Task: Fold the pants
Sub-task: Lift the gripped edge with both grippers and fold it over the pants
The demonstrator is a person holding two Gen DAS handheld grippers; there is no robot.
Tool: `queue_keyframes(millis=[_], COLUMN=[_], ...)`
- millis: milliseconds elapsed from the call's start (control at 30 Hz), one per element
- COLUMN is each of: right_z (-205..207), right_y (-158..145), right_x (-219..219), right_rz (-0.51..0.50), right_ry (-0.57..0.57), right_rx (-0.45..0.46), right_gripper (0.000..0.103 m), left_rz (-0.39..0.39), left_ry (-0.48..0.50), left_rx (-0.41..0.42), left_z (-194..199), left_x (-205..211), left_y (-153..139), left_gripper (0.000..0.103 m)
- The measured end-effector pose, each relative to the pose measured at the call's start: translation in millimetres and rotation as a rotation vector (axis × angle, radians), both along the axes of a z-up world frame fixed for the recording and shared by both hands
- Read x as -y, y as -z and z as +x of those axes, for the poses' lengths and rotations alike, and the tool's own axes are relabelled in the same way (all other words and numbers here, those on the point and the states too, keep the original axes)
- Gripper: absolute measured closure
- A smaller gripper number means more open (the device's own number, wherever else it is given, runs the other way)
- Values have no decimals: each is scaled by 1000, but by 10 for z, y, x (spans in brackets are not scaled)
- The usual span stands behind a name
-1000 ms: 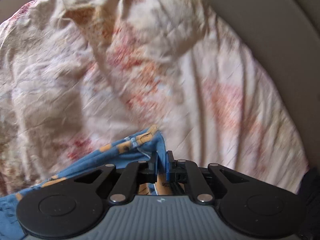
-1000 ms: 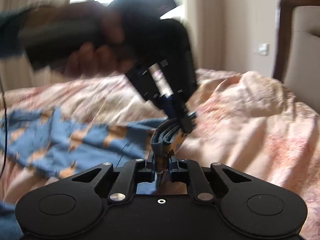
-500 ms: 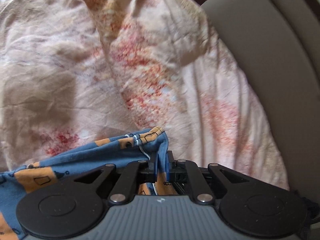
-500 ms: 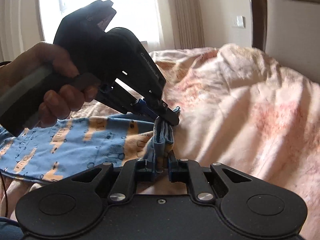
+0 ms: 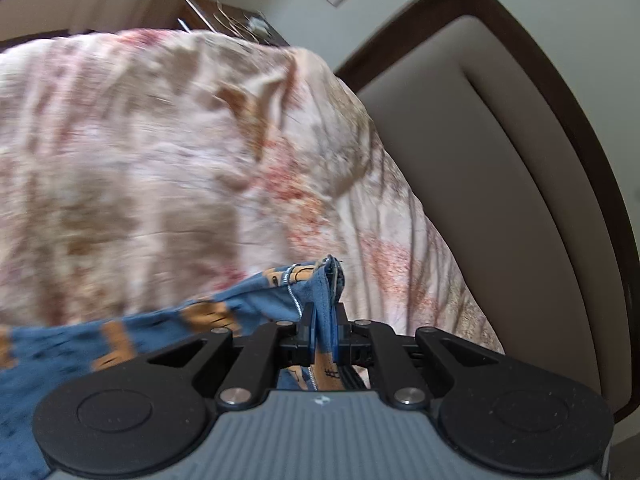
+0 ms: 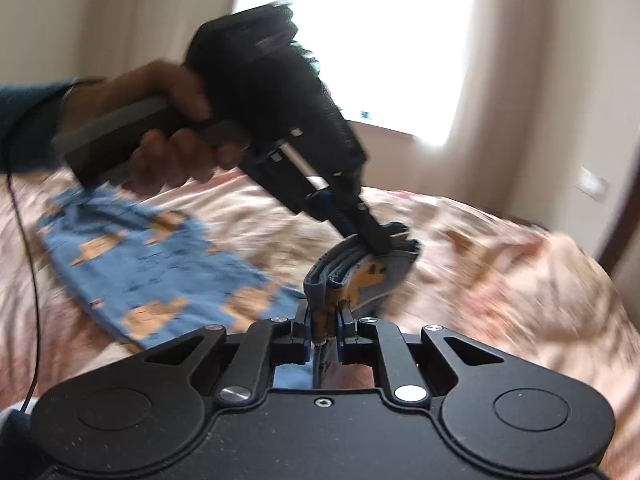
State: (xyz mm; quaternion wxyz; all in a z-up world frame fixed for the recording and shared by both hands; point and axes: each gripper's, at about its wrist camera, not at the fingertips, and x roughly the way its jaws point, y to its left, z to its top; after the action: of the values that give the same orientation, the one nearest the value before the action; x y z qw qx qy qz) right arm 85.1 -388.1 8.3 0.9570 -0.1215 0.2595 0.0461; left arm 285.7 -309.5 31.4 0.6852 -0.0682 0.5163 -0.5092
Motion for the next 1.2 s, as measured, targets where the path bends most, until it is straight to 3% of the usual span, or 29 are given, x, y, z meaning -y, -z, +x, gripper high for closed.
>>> queue_keyframes(millis=[267,433,633,700,767,967,1033,1100,1167,1200], right_z=[280,395,510,510,508,478,492,487,481,478], right_y=[132,412,702,735,744,792,811,816,816,815], right_x=[-671,-1097,-1290,-1322,-1330,-1368,-1370,-1375,-1377,-1376], right_rz=[-149,-325,-414,-436,-442,-479,-491,-499,-502,-503], right_ry=[-177,-270,-328,-332,-333,-340,-343,-344,-345,-344], right_rx=[-116,-199,-301,-307,-313,-325,-329,-331,-331,-330], right_gripper=[90,90,90,90,89,86,86,84,84,84], left_rz=[34,36,41,23,-7,-122,-103,-58,-11,-1], left_ry=[-118,-160,-181,-188,-211,-209,-224,-226,-233,-239], left_rx=[-40,-56,-104,-132,-189,-225,-213,-172,-150,-154], left_z=[129,234,260,253,257,240,232,198,165,152], left_x=[-793,-1065,-1247,-1314,-1413,-1500,-1423,-1325,-1251,-1226], left_y=[324,621,1027,1130,1239,1298,1290,1256,1237,1242], left_gripper=[96,96,96,91,63,32,35,48,76,81])
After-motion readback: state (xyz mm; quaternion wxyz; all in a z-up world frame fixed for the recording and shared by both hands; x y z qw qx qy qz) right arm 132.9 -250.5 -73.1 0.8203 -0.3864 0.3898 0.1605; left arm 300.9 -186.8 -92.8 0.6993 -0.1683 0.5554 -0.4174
